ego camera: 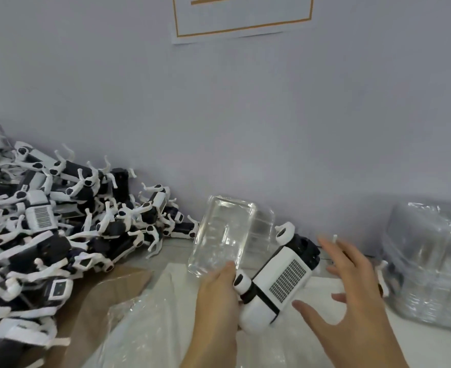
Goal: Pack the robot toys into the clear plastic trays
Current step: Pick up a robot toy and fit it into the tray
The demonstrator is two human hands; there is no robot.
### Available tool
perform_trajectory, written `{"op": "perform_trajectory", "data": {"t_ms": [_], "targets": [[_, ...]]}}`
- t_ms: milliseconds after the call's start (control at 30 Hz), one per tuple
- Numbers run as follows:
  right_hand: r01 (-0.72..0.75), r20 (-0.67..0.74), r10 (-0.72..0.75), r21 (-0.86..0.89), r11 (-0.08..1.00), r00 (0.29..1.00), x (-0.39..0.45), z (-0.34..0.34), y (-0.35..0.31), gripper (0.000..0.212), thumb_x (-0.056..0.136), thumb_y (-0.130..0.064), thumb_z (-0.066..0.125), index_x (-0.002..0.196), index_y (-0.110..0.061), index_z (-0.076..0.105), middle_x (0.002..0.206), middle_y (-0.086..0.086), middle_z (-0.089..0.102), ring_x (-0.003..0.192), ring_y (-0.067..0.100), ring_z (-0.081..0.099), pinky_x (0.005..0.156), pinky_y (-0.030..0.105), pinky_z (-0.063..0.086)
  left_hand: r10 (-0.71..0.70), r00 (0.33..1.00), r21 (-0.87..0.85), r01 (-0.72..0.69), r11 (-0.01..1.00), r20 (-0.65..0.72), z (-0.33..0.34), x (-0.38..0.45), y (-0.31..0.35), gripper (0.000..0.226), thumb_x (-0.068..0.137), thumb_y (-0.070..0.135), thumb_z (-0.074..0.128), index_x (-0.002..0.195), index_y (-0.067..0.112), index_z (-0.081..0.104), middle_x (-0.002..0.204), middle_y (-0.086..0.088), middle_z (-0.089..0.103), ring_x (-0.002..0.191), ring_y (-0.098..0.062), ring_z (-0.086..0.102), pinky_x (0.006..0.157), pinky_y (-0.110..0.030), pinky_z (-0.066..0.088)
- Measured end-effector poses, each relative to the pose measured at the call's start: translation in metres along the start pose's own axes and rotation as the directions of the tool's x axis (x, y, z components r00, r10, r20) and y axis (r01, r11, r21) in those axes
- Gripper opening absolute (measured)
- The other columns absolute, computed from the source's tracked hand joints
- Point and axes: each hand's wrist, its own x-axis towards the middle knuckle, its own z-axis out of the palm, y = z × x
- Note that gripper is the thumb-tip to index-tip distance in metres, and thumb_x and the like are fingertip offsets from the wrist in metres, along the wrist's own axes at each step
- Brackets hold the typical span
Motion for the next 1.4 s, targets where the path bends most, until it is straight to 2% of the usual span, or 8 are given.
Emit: {"op": "perform_trajectory", "data": {"t_ms": [200,367,500,667,800,967,1133,1400], "targets": [[0.226,0.017,-0.225,-0.126,0.966,0.974,0.0,0.0,0.001,0.104,0.054,0.0,0.091,0.132,-0.052,0.047,0.148,-0.01,0.034,0.123,-0.01,0.038,0.087,0.006,0.042,-0.041,0.978,0.147,0.011,0.989,0.204,0.007,0.006,-0.012,0.058,0.1,0.021,0.051,0.042,0.023,0.056,0.05,0.002,0.055,0.049,-0.018,0.054,0.057,-0.031,0.046],[0.084,0.005,-0.085,-0.184,0.979,0.996,0.003,-0.012,-0.001,0.062,0.062,-0.033,0.081,0.114,-0.054,0.054,0.133,-0.026,0.044,0.113,0.002,0.05,0.081,0.026,0.047,0.109,0.974,-0.048,-0.101,0.994,0.2,0.009,0.011,-0.012,0.029,0.099,0.018,0.048,0.085,0.01,0.071,0.073,-0.006,0.071,0.057,-0.022,0.064,0.043,-0.029,0.046],[-0.116,0.001,0.116,-0.011,0.993,0.993,0.016,-0.023,-0.002,0.037,0.066,-0.046,0.075,0.095,-0.058,0.055,0.094,-0.027,0.064,0.08,-0.004,0.063,0.06,0.007,0.047,0.369,0.91,0.194,-0.403,0.894,0.188,0.002,0.016,-0.019,0.024,0.097,0.016,0.055,0.085,0.028,0.072,0.085,0.008,0.073,0.079,-0.003,0.065,0.069,-0.021,0.049],[-0.264,-0.033,0.271,0.144,0.954,0.962,0.025,-0.027,0.001,0.007,0.083,-0.044,0.065,0.085,-0.045,0.058,0.071,-0.014,0.064,0.059,-0.003,0.062,0.042,0.006,0.042,0.402,0.86,0.59,-0.508,0.627,0.314,-0.004,0.019,-0.039,0.023,0.094,0.019,0.06,0.105,0.04,0.059,0.111,0.023,0.061,0.112,0.003,0.05,0.094,-0.009,0.037],[-0.362,-0.078,0.389,0.24,0.901,0.918,0.014,-0.028,0.008,0.037,0.071,-0.068,0.055,0.091,-0.038,0.064,0.074,-0.011,0.068,0.066,0.0,0.063,0.044,0.007,0.043,0.384,0.841,0.674,-0.537,0.507,0.381,-0.006,0.023,-0.049,0.034,0.096,0.022,0.056,0.116,0.049,0.048,0.116,0.036,0.046,0.114,0.016,0.039,0.095,-0.003,0.027],[-0.35,-0.074,0.367,0.177,0.92,0.927,0.011,-0.027,0.008,0.018,0.084,-0.049,0.063,0.087,-0.031,0.06,0.066,-0.004,0.065,0.064,0.007,0.063,0.049,0.029,0.053,0.365,0.867,0.646,-0.497,0.58,0.339,-0.006,0.033,-0.058,0.036,0.097,0.008,0.053,0.117,0.039,0.053,0.118,0.027,0.053,0.111,0.021,0.042,0.084,0.008,0.027],[-0.302,0.048,0.299,0.092,0.949,0.953,0.01,-0.029,0.004,0.012,0.08,-0.04,0.071,0.087,-0.044,0.062,0.074,-0.011,0.064,0.06,0.003,0.063,0.04,0.025,0.052,0.33,0.907,0.6,-0.42,0.681,0.261,-0.007,0.037,-0.061,0.033,0.101,0.007,0.044,0.114,0.031,0.062,0.115,0.023,0.059,0.111,0.016,0.048,0.08,0.007,0.033],[-0.171,0.353,0.269,-0.284,0.943,0.896,0.012,-0.01,0.002,0.03,0.078,-0.032,0.08,0.102,-0.044,0.065,0.095,-0.024,0.055,0.093,-0.008,0.047,0.071,0.015,0.036,0.331,0.918,0.505,-0.396,0.767,0.217,-0.003,0.033,-0.065,0.032,0.105,0.017,0.039,0.102,0.033,0.066,0.096,0.023,0.068,0.096,0.014,0.056,0.072,-0.002,0.039]]}}
